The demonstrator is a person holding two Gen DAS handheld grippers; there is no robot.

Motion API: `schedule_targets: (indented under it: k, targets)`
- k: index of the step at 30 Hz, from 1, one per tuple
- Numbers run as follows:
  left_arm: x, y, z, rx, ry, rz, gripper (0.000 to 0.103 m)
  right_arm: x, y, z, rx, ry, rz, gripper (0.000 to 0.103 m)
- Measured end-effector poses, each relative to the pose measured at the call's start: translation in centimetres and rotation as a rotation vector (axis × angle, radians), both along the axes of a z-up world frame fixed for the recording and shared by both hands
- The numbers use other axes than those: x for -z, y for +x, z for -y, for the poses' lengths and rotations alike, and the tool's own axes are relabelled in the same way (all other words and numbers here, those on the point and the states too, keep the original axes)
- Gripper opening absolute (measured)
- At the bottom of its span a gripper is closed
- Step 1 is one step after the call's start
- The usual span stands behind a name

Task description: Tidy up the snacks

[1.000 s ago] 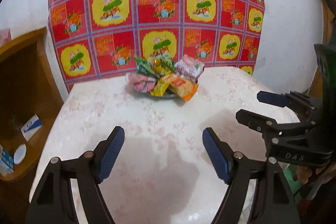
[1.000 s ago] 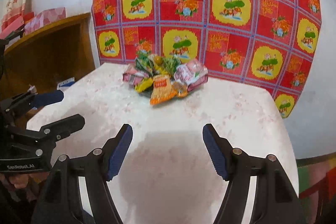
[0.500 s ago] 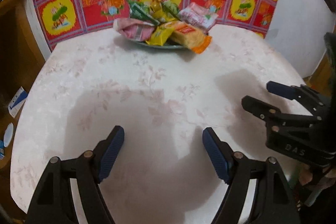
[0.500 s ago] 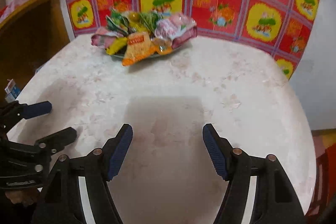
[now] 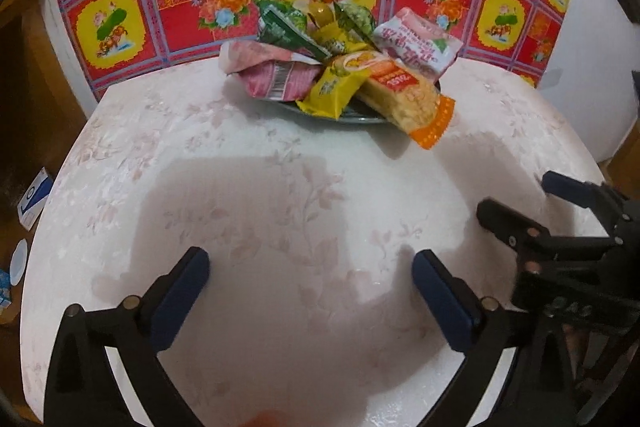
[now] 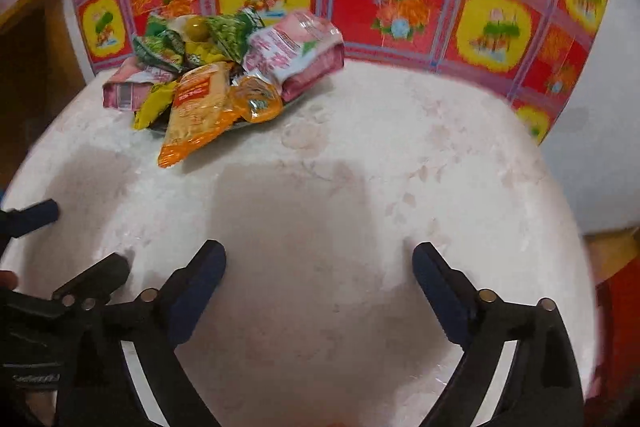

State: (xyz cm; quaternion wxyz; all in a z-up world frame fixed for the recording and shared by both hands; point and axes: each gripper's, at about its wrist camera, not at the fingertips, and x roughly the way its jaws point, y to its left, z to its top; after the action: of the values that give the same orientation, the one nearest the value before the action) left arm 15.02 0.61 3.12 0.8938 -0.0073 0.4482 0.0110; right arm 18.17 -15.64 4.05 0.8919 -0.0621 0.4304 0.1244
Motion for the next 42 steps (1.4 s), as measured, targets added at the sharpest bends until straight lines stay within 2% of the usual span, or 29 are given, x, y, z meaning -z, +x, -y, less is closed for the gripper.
schedule_targets:
  k: [1, 4, 42]
  targets:
    - [0.05, -0.02, 0.04, 0.0, 0.002, -0.001, 0.103, -0.03, 0.04, 0.29, -0.006, 0.026, -0.003, 0.099]
    - [0.08, -0.08, 0.09, -0.001, 0.004, 0.001, 0.103, 0.03, -0.03, -0.07, -0.002, -0.006, 0.0, 0.099]
    - [0.02, -0.06, 0.12, -0.001, 0.005, 0.001, 0.103, -0.15, -0.02, -0.08, -0.002, -0.006, -0.002, 0.099]
